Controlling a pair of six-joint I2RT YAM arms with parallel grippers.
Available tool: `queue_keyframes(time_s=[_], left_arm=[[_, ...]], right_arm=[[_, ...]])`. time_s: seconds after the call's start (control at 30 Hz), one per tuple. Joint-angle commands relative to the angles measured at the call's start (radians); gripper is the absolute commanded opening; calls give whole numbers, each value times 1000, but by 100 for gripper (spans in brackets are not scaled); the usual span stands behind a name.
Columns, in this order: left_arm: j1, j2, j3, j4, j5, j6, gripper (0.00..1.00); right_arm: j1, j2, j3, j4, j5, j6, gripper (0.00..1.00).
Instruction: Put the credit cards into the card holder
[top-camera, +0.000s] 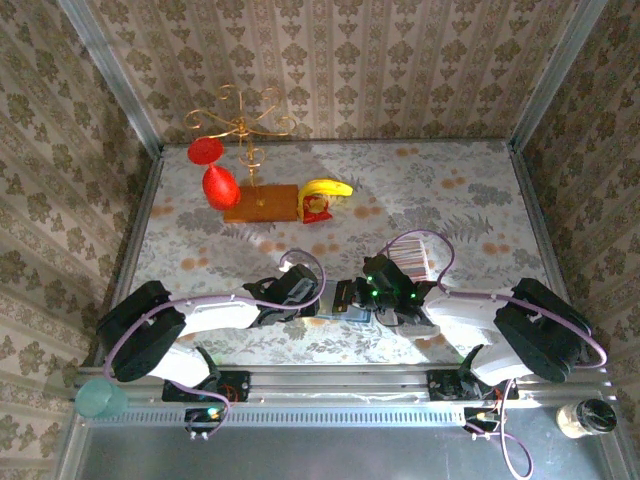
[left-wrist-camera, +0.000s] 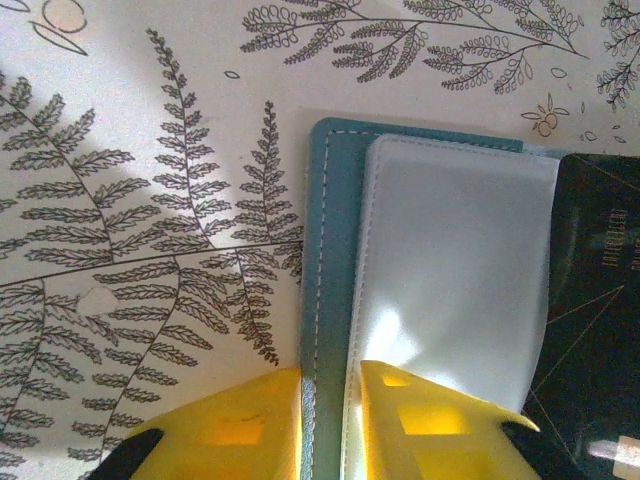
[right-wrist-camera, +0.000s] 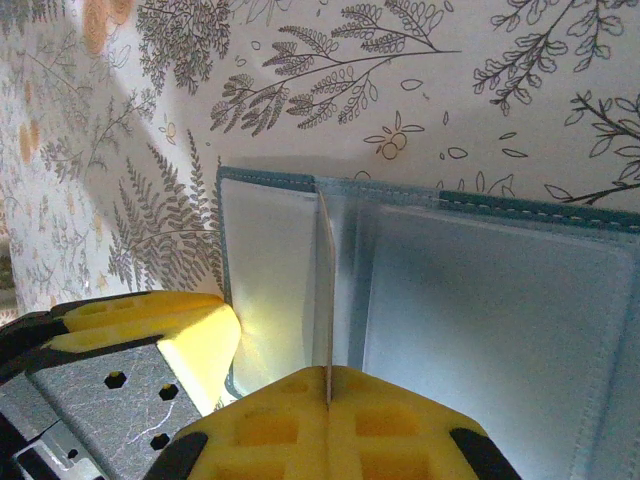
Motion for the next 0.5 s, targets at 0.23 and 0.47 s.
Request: queue_keyframes(time_s=[0.23,0.47], left_arm=[[-19,74,-49,-47,67,-19,20],[-21,73,-48,-49,66,-18,20]], right_arm=[[3,-21,-5,-88,78,-56,0],[2,-4,3,-72,62,-57,0]])
